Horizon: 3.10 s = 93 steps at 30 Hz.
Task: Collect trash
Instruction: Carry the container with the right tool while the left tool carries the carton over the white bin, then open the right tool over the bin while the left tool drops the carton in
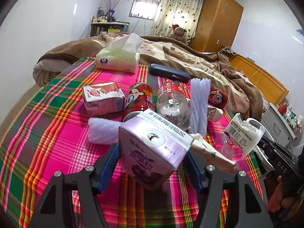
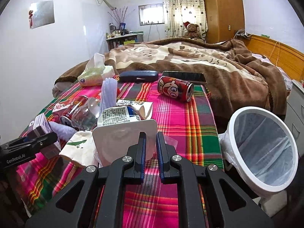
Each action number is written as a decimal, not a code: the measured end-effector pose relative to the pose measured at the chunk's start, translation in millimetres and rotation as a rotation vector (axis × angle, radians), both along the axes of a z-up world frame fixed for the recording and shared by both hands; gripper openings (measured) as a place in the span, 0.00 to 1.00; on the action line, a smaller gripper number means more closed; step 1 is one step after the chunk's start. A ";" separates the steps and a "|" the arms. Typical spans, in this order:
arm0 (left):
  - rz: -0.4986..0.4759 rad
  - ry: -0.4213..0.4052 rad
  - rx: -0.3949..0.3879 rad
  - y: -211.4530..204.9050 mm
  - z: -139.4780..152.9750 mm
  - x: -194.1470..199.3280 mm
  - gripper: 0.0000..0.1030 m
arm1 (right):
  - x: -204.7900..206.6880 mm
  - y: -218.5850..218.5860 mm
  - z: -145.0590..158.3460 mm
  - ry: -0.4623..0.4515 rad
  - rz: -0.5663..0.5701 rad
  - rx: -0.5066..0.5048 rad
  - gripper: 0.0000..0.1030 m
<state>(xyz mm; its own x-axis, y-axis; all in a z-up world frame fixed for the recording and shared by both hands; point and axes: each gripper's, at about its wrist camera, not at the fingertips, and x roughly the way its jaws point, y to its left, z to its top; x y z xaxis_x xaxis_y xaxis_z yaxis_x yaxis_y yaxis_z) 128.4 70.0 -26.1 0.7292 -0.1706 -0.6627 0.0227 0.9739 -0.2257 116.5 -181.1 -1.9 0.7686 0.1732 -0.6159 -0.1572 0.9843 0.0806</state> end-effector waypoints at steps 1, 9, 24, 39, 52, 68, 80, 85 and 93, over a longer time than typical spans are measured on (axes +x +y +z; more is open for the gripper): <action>-0.001 -0.006 0.004 -0.7 2.5 -1.4 0.64 | -1.2 -1.9 1.0 -0.004 0.000 0.003 0.11; -0.019 -0.068 0.007 -12.6 33.1 -17.8 0.65 | -13.2 -16.8 17.6 -0.043 -0.016 0.036 0.11; -0.182 -0.130 0.017 -94.5 75.7 -20.4 0.65 | -29.1 -77.2 38.0 -0.086 -0.148 0.047 0.11; -0.403 -0.105 0.005 -210.7 77.2 6.5 0.65 | -30.1 -150.4 30.7 -0.056 -0.319 0.024 0.11; -0.574 -0.025 0.013 -301.7 49.2 27.9 0.65 | -22.0 -195.4 4.4 0.053 -0.415 -0.029 0.11; -0.637 0.058 0.002 -351.7 12.5 62.1 0.67 | -0.6 -218.9 -20.2 0.171 -0.454 -0.103 0.30; -0.596 0.028 -0.014 -329.4 24.4 57.1 0.79 | -16.7 -212.6 -8.9 0.135 -0.464 -0.065 0.60; -0.559 -0.008 -0.003 -304.4 34.8 45.9 0.79 | -15.6 -200.1 -1.0 0.097 -0.446 -0.040 0.60; -0.478 -0.046 -0.006 -248.6 49.3 25.2 0.79 | -22.9 -165.3 14.3 0.021 -0.370 -0.005 0.60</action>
<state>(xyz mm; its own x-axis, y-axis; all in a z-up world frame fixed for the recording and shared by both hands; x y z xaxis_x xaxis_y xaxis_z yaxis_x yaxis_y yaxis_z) 153.6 -178.7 23.2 0.5963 -0.4976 -0.6300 0.4780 0.8505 -0.2194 93.6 -346.4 12.4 0.7656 -0.1171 -0.6326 0.2109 0.9746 0.0748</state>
